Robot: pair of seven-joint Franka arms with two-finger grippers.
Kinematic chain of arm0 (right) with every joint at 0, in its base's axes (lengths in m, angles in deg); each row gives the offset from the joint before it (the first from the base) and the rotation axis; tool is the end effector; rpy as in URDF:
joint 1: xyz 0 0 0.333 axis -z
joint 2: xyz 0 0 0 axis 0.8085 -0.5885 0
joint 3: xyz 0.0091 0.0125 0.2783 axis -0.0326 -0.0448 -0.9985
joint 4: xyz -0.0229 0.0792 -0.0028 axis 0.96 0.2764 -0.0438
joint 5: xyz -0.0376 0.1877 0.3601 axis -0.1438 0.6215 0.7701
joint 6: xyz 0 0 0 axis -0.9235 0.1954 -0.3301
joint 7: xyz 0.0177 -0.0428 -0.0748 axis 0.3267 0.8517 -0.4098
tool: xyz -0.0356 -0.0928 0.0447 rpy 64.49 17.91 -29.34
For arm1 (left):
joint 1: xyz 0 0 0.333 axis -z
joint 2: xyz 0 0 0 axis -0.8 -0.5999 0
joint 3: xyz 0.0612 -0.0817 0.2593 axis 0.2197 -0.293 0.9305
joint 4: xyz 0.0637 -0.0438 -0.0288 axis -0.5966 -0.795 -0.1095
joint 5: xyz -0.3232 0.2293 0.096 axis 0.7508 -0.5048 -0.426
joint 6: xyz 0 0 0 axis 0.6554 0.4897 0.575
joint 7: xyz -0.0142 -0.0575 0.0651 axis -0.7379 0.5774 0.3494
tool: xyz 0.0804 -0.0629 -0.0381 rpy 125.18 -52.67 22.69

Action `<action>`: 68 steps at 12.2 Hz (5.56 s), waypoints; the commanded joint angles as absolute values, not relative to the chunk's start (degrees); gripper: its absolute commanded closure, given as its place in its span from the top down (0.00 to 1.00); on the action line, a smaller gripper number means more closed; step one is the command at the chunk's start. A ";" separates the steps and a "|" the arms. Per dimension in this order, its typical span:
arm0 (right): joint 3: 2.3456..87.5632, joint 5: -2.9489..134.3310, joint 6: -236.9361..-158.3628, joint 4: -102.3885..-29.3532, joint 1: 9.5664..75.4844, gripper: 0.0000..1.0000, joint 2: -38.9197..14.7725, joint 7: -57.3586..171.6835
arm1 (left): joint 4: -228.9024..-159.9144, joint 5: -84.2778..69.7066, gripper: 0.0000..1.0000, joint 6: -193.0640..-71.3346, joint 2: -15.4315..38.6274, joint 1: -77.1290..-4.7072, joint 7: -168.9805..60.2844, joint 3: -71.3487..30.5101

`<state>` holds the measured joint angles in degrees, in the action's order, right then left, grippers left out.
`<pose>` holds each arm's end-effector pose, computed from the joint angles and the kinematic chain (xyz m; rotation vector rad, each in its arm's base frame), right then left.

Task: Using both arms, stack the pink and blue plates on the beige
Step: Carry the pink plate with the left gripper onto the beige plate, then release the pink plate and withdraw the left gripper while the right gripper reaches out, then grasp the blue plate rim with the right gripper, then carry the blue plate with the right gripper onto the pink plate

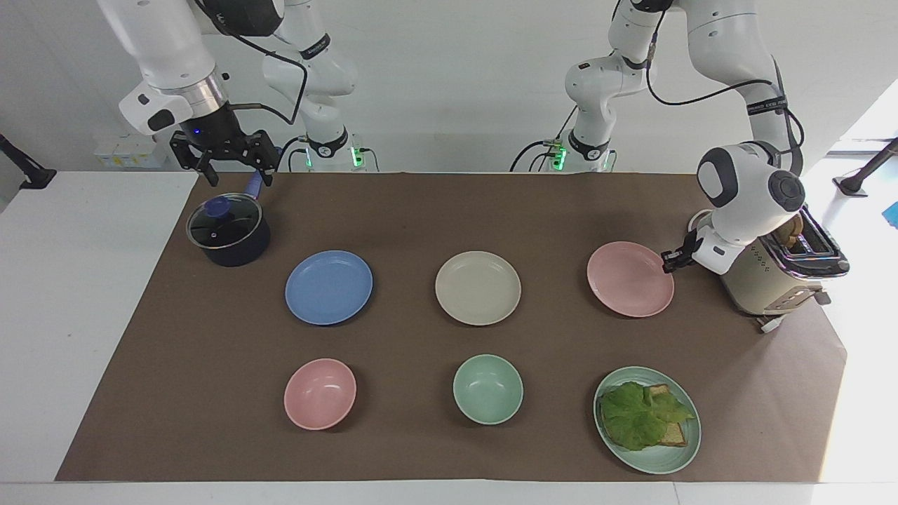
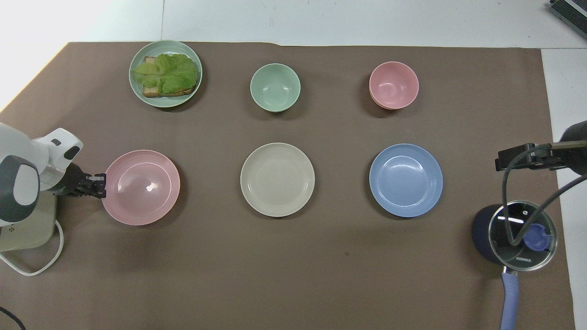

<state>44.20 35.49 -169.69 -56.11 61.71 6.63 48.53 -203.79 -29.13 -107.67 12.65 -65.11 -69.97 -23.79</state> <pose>0.5515 0.0045 0.5860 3.1398 -0.0102 -0.0281 0.5493 0.0498 0.2927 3.0352 0.1880 -0.3571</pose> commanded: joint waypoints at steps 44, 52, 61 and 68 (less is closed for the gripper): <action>43.80 36.60 -214.08 -88.42 62.56 0.84 -6.39 56.18 | -177.14 -33.83 1.00 -90.14 19.55 -55.42 -69.44 -23.63; 43.72 36.51 -216.02 -88.68 64.15 0.03 -6.84 59.18 | -177.14 -33.74 1.00 -90.14 19.55 -55.42 -69.44 -23.63; 43.02 36.77 -208.65 -81.67 57.05 0.00 -2.27 52.53 | -177.14 -33.74 1.00 -90.14 19.55 -55.42 -69.44 -23.63; 42.93 36.77 -206.26 -75.76 43.77 0.00 -2.80 33.53 | -177.14 -33.74 1.00 -90.14 19.55 -55.42 -69.44 -23.63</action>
<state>42.90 35.84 -206.35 -76.43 44.95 -2.51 35.29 -177.38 -32.69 -90.97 19.43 -55.77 -69.36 -23.88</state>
